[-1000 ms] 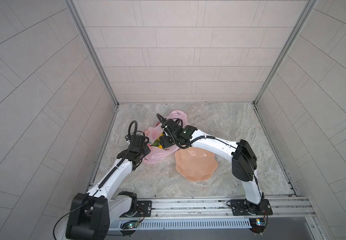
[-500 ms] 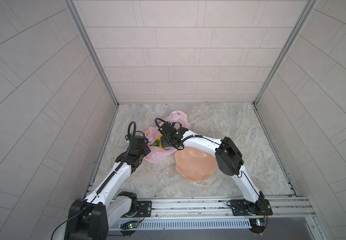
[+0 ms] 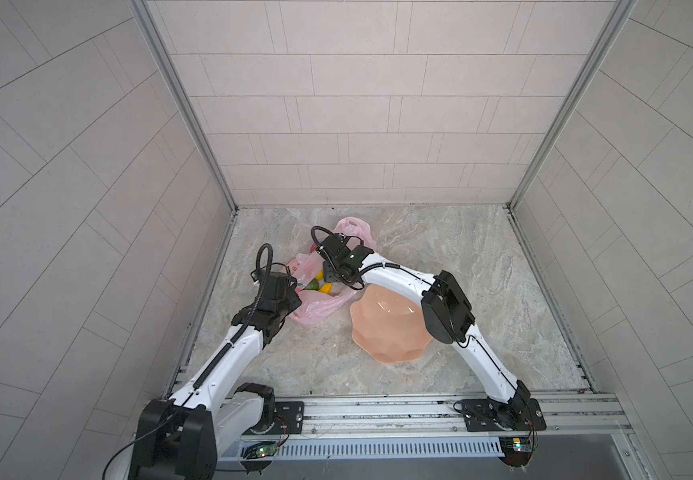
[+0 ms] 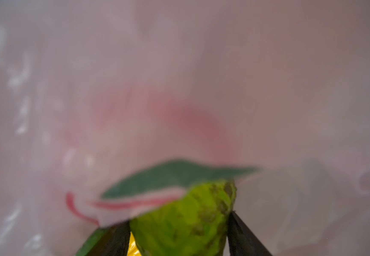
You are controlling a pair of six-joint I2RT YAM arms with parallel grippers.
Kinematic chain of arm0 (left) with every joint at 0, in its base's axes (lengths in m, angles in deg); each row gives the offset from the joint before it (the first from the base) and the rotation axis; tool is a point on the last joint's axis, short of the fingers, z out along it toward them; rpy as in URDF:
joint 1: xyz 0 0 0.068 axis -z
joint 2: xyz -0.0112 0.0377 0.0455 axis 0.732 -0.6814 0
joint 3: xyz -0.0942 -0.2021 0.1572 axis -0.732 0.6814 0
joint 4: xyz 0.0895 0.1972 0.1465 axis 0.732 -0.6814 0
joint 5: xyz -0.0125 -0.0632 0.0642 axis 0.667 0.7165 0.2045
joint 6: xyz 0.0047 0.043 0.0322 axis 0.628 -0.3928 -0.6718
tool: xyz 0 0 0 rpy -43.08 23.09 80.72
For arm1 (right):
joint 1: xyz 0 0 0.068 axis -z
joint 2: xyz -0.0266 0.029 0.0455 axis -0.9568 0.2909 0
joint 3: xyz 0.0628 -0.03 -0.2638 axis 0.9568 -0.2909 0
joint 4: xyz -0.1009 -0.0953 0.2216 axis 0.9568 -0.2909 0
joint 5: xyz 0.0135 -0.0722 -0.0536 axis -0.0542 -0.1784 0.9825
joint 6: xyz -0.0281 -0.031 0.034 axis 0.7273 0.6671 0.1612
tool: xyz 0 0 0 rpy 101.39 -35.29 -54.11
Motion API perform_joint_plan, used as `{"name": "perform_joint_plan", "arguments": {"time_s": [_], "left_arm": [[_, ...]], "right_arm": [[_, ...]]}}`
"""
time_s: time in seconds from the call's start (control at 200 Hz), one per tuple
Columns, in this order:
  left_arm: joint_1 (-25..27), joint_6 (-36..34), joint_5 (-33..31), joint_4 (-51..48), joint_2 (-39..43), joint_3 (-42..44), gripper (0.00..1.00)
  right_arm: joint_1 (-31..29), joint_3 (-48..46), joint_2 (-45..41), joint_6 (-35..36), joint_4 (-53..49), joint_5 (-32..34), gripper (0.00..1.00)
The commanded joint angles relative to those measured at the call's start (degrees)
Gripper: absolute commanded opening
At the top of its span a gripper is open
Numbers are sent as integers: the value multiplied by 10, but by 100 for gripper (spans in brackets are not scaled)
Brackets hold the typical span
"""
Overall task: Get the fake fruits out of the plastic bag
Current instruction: 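Grasp the green custard apple inside the bag with the right gripper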
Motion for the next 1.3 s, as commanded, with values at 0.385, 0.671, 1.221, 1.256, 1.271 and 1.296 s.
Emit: {"name": "perform_joint_plan", "arguments": {"time_s": [0.385,0.671,1.221,1.256,1.271,1.296], "left_arm": [[-1,-8,-11,1,7,7,19],[-1,-10,-13,2,1,6,19],[-1,-13,-17,4,-5,5,18],[-2,-13,-17,4,-5,5,18],[-1,-14,-18,3,-5,5,18],[-1,-14,-18,3,-5,5,18]], "right_arm": [[9,132,89,26,-74,13,79],[16,138,79,34,-79,0,66],[16,51,-47,40,-25,-75,62],[16,34,-62,40,-18,-79,62],[15,25,-69,40,-15,-80,62],[16,12,-81,40,-10,-82,62]]}}
